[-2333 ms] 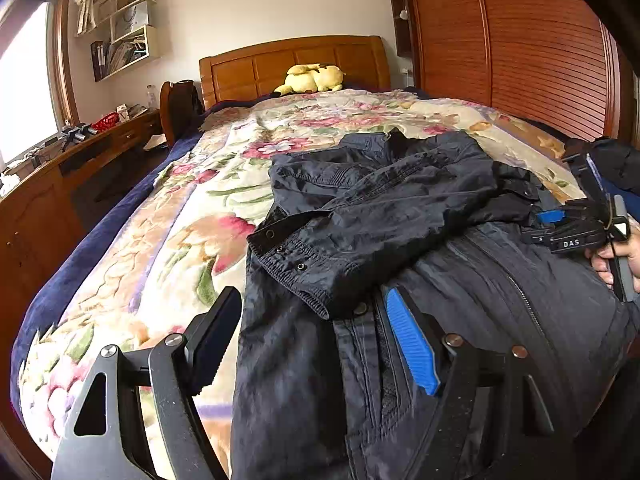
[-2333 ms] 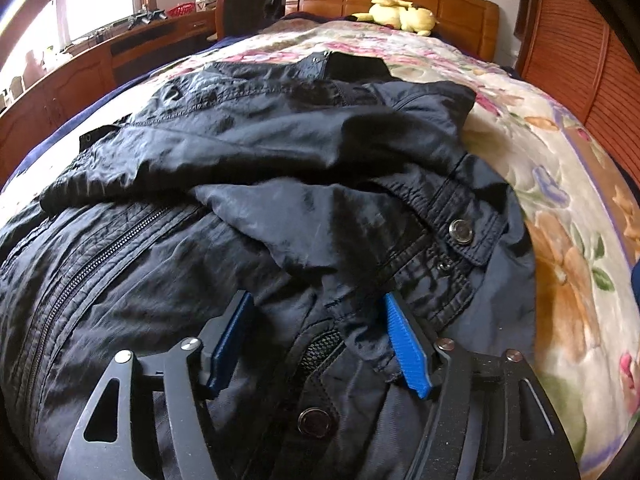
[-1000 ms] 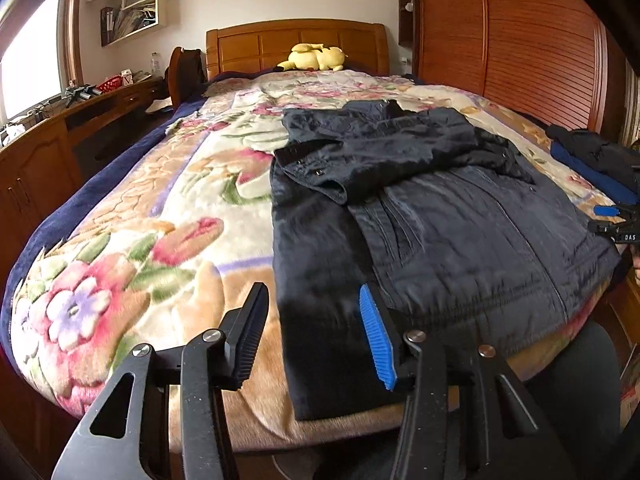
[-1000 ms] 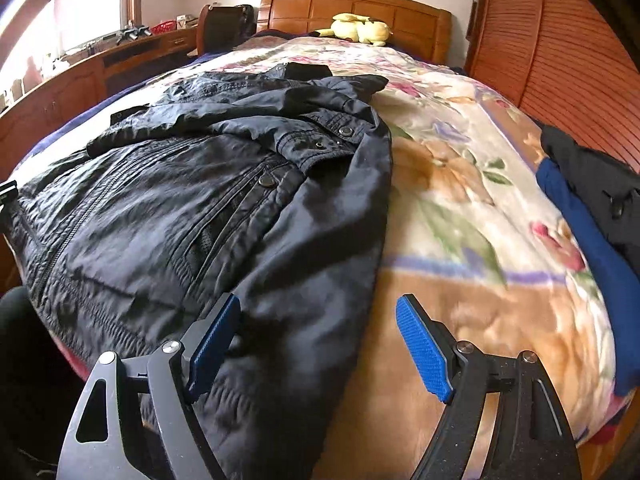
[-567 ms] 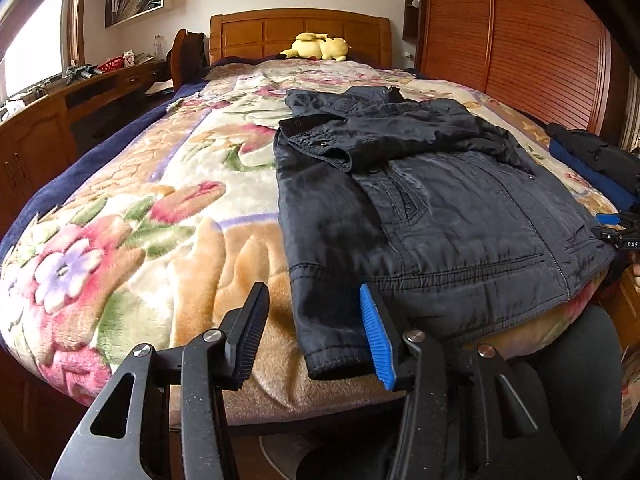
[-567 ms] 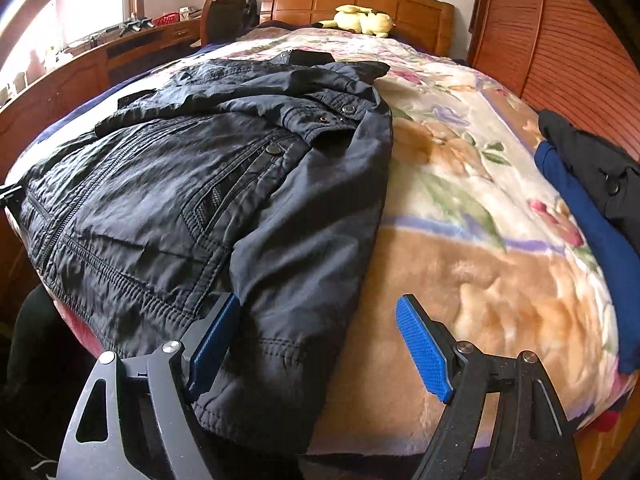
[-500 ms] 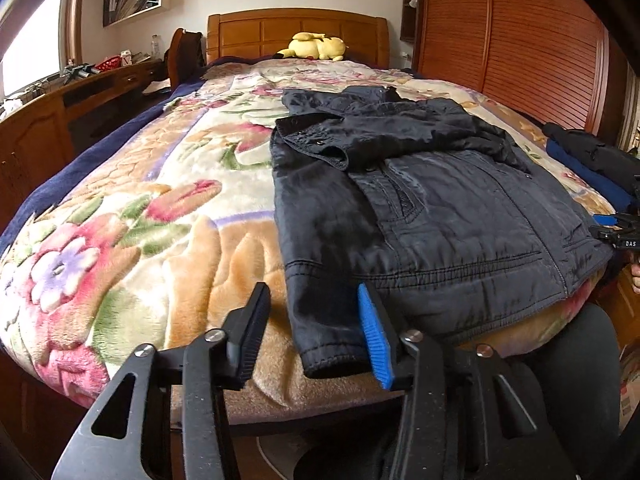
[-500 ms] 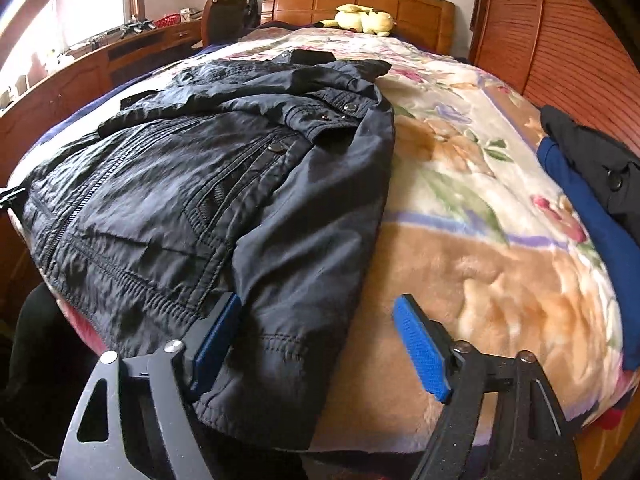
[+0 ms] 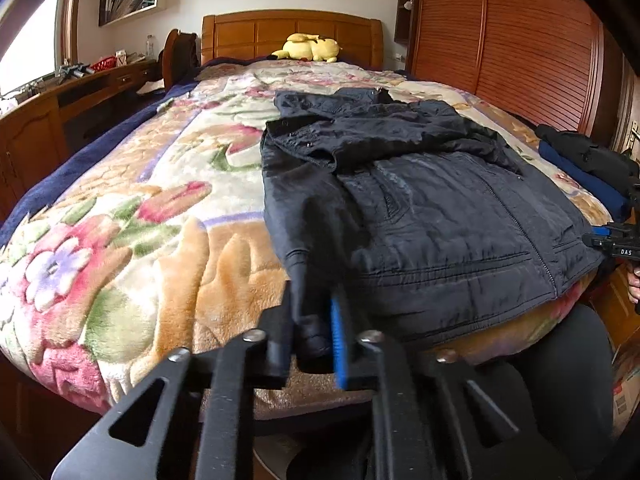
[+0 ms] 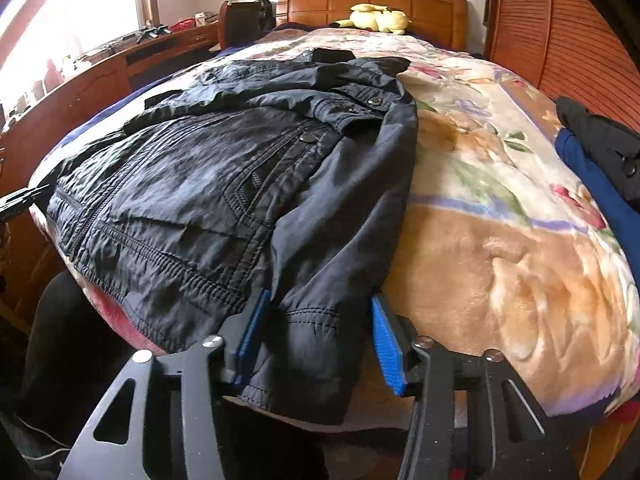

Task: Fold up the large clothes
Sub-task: 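Grasp the jacket hem with both grippers, then lift the hem with both grippers and fold it over toward the collar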

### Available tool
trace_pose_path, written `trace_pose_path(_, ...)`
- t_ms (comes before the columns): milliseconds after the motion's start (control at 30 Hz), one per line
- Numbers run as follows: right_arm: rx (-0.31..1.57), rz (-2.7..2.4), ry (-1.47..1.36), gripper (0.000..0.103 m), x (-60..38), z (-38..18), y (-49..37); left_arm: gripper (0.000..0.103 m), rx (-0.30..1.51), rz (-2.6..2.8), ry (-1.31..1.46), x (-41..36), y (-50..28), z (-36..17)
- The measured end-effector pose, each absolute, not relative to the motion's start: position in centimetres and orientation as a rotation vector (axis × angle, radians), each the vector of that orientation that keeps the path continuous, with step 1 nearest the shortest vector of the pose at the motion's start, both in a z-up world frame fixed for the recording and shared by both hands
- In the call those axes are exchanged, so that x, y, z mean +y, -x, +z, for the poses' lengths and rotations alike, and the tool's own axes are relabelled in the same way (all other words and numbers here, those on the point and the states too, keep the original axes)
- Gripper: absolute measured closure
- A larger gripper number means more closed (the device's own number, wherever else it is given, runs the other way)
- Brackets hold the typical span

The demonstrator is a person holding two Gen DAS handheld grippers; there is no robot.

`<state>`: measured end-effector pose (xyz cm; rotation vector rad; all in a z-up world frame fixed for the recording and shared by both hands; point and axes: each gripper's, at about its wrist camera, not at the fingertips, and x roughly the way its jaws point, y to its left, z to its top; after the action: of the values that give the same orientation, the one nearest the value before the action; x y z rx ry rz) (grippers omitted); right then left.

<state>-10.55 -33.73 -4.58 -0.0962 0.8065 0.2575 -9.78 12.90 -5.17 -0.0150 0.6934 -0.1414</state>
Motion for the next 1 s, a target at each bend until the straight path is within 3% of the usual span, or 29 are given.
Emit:
trace_pose_path(67,0.797,0.277,0.107,0.074,-33.5,-4.5,10.6,0.095,0.664,-0.139,0.009,12.6,10.3,-4.2)
trace_pose_path(167,0.764,0.292,0.12,0.085,-33.1,-3.7,11.2,0.097,0.601,-0.136,-0.003,12.1,11.2,-2.2)
trace_pose_path(233,0.724,0.291,0.116,0.088,-33.2,-2.5,11.8,0.097,0.562,-0.139,-0.009,11.9,11.7,-0.7)
trace_pose_path(1000,0.38,0.282,0.162,0.092,-35.5,13.1,20.5,0.097,0.231,-0.19,-0.066,12.1,17.0,14.3)
